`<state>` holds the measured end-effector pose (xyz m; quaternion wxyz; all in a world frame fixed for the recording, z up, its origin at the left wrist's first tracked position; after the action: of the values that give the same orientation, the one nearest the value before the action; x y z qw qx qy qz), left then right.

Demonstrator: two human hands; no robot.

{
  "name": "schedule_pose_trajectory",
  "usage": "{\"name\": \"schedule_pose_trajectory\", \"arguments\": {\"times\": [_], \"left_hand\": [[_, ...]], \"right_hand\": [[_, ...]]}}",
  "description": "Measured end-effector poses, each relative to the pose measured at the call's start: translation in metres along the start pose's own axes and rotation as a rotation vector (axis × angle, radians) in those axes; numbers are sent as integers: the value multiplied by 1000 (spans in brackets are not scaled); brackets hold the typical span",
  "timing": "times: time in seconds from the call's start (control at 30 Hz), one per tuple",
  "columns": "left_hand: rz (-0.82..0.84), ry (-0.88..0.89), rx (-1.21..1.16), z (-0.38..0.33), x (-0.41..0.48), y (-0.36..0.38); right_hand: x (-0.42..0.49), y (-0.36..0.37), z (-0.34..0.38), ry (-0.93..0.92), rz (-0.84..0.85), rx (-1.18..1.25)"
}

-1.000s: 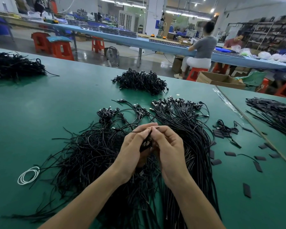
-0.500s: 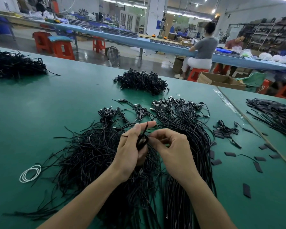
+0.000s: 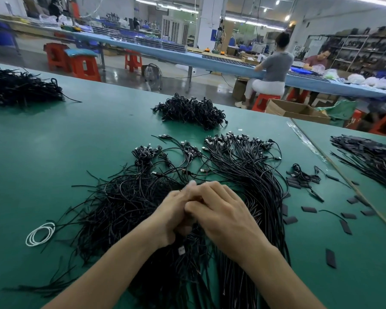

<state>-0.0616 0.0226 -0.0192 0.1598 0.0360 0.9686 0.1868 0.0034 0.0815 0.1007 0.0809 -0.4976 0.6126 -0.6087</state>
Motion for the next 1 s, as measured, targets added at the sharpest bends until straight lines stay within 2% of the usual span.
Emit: {"name": "schedule_pose_trajectory", "arguments": {"times": [0.1, 0.2, 0.33, 0.5, 0.63, 0.77, 1.0], "left_hand": [[128, -264, 27, 20, -9, 9], [167, -357, 23, 28, -11, 12], [357, -338, -93, 22, -16, 28], [626, -215, 149, 10, -37, 39], [548, -194, 358, 14, -34, 35], [514, -196, 395, 15, -32, 35], [416, -170, 468, 19, -24, 30]], "right_hand": [[7, -1, -4, 2, 83, 154], [9, 8, -17, 153, 185, 337], [2, 23, -34, 339, 241, 502], [-1, 30, -39, 370, 319, 613], [-3, 28, -34, 346, 326, 521], [-1, 16, -24, 254, 270, 417], [1, 18, -12, 146, 334, 266]]}}
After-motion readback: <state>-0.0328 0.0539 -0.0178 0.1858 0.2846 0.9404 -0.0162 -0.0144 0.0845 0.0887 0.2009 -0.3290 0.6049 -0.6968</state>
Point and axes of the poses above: each hand's wrist, its own x-axis towards the middle knuckle, its own y-axis out of the palm, z = x × y, the point moved 10 cm from there along x, towards the middle knuckle, and after that the axes turned 10 degrees about -x, right-handed, at the moved point
